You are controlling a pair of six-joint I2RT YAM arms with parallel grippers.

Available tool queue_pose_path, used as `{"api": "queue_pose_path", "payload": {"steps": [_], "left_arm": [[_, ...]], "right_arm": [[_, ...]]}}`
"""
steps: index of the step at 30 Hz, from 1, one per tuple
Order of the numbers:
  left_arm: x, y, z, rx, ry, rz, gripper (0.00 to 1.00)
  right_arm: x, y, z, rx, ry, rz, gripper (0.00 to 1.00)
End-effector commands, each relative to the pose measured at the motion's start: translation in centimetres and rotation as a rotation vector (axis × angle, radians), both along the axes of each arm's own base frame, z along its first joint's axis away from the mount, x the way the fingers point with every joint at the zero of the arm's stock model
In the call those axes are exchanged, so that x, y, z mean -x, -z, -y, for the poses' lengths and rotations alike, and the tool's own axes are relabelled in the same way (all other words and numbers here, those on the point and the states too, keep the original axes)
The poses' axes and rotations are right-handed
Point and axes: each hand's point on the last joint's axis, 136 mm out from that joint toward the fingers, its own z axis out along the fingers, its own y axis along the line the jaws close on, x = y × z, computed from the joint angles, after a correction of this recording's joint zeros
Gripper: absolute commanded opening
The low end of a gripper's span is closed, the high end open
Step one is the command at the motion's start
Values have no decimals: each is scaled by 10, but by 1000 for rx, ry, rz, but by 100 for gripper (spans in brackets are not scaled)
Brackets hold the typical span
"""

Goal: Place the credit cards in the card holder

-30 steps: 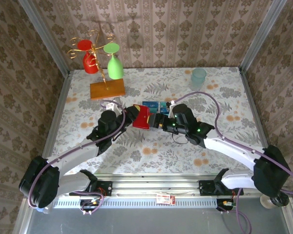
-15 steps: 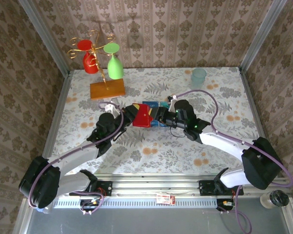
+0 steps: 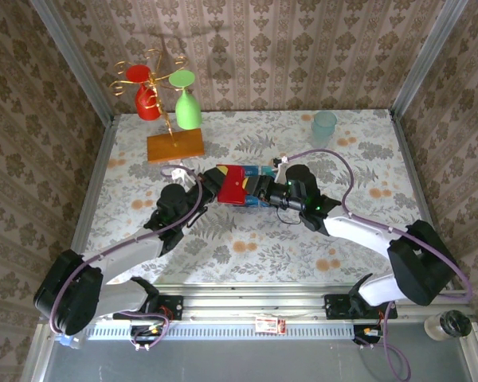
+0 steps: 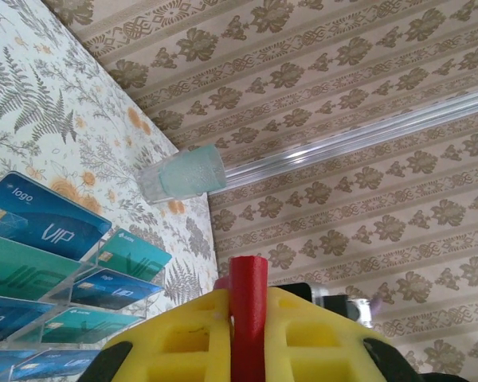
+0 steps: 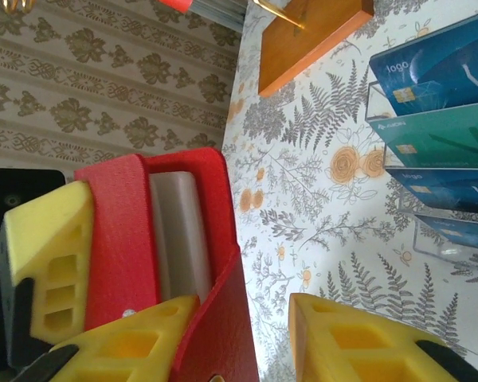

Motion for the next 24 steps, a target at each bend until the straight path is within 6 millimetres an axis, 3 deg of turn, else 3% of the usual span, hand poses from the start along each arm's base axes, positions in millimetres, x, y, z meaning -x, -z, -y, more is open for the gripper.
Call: {"api": "queue_pose_path", "payload": {"steps": [1,11,14,20,24], "left_arm": [[-1,-18,2,64,6,42,0],[-4,-18,6,88,14,43,0],[-5,-18,8,95,16,44,0],[-8,-17,14,106,25,43,0],[-10,-18,17,114,35,45,0]], "right_arm": [[5,-14,-10,-100,-69,16,33],[12,-40,-10,-237,-129,48,32],[13,-48,-10,-278,-148,58,27],[14,-54,-10,-312,-159,56,16],[14,-53,-9,-322,-159,52,17]]}}
